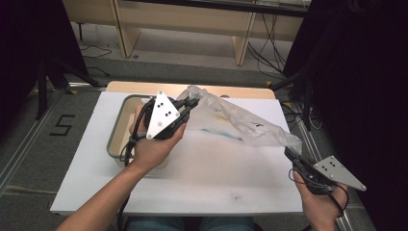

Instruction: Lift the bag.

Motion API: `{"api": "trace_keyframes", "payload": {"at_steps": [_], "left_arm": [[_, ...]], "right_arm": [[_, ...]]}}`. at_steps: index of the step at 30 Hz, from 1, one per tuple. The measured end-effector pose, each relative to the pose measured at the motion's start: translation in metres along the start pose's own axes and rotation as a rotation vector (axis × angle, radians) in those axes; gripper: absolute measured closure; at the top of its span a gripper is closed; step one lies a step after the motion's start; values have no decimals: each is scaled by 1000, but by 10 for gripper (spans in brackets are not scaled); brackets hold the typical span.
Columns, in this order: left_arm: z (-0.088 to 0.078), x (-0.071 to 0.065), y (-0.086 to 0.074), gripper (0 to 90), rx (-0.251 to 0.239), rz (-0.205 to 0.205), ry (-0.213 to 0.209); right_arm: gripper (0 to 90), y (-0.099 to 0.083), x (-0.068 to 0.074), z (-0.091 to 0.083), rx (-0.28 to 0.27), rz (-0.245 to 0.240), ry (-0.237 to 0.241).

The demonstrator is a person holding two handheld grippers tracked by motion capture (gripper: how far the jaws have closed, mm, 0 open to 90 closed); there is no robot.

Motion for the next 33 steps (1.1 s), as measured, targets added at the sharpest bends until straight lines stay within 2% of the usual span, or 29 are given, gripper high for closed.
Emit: {"api": "trace_keyframes", "payload": {"at_steps": [17,24,33], "left_arm": [[1,8,11,891,-24,-5,17],[7,17,3,891,1,-16,32],[15,27,-10,891,34,-27,57]], "right_arm": [[899,29,-8,-6,-75,0,-37],[898,29,-9,1,-69,0,-38],[898,27,-13,19,-59,10,-57]]}}
Point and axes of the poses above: each handheld gripper's, and its own axes: z roughly forward along the jaws, y roughly out of its top, x roughly to its left, the point moved 6 cm from there along z, roughly forward along the jaws, and after that the axes turned 4 degrees about -y, right-handed, at the moved point
